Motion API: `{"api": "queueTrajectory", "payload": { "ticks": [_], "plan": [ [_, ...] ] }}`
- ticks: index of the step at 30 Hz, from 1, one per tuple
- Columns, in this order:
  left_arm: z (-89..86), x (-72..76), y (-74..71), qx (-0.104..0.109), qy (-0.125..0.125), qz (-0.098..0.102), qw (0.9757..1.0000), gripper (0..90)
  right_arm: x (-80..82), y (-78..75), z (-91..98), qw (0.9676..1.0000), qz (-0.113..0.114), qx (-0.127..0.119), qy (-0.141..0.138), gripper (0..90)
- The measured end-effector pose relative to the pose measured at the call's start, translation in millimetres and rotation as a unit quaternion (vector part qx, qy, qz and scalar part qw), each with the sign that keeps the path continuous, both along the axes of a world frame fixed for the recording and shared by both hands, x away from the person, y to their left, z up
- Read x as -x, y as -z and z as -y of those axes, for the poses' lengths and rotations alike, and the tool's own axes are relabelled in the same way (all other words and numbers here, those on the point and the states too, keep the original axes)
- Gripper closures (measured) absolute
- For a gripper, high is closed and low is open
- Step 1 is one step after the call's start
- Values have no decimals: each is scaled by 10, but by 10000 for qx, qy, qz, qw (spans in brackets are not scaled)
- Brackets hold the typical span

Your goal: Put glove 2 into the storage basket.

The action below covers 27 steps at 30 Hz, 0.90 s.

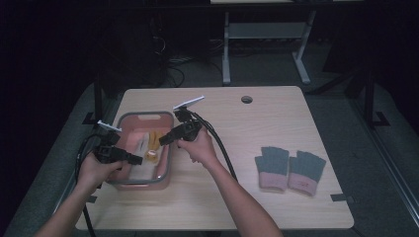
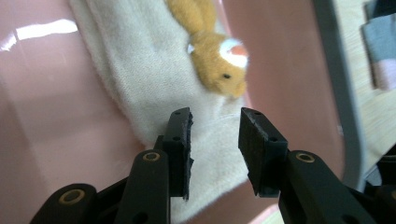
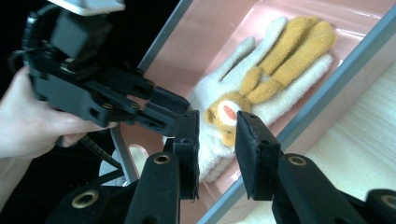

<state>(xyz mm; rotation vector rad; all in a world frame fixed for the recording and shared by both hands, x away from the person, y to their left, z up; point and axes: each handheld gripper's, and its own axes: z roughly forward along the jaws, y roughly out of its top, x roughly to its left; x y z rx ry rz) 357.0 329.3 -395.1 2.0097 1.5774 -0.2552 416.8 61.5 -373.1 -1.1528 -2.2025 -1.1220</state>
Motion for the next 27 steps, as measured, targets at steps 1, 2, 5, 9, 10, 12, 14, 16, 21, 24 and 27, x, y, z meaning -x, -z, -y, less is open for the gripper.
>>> {"api": "queueTrajectory", "payload": {
  "ticks": [1, 2, 5, 9, 10, 12, 14, 16, 21, 24, 27],
  "plan": [
    [16, -7, 17, -53, -29, -39, 10000, 646, 3, -4, 9, 10000, -1, 3, 9, 700],
    [30, -19, 46, -68, -53, -56, 9999, 647, 5, -5, 23, 10000, 27, -21, 16, 700],
    [36, -31, 80, -122, -40, -122, 9998, 647, 15, -23, 65, 10000, 46, -39, 20, 697],
    [17, -11, 24, -85, -30, -39, 10000, 643, 33, -50, 111, 9999, 54, -93, 31, 695],
    [18, -4, 11, -46, -51, -8, 10000, 641, 40, -56, 123, 9999, 75, -107, 34, 694],
    [15, 13, -36, 2, -26, 69, 10000, 637, 53, -63, 140, 9999, 90, -145, 25, 690],
    [19, 28, -82, 108, -58, 133, 9998, 624, 75, -72, 165, 9998, 101, -166, 21, 688],
    [29, 40, -127, 199, -43, 182, 9996, 602, 90, -79, 202, 9998, 115, -172, 26, 683],
    [91, 59, -240, 286, 52, 337, 9990, 591, 105, -100, 336, 9996, 156, -237, 70, 675],
    [131, 80, -313, 353, 35, 432, 9984, 566, 113, -104, 435, 9995, 168, -253, 112, 666],
    [165, 97, -368, 399, 73, 490, 9980, 561, 117, -118, 524, 9993, 165, -292, 150, 645]
  ]
}}
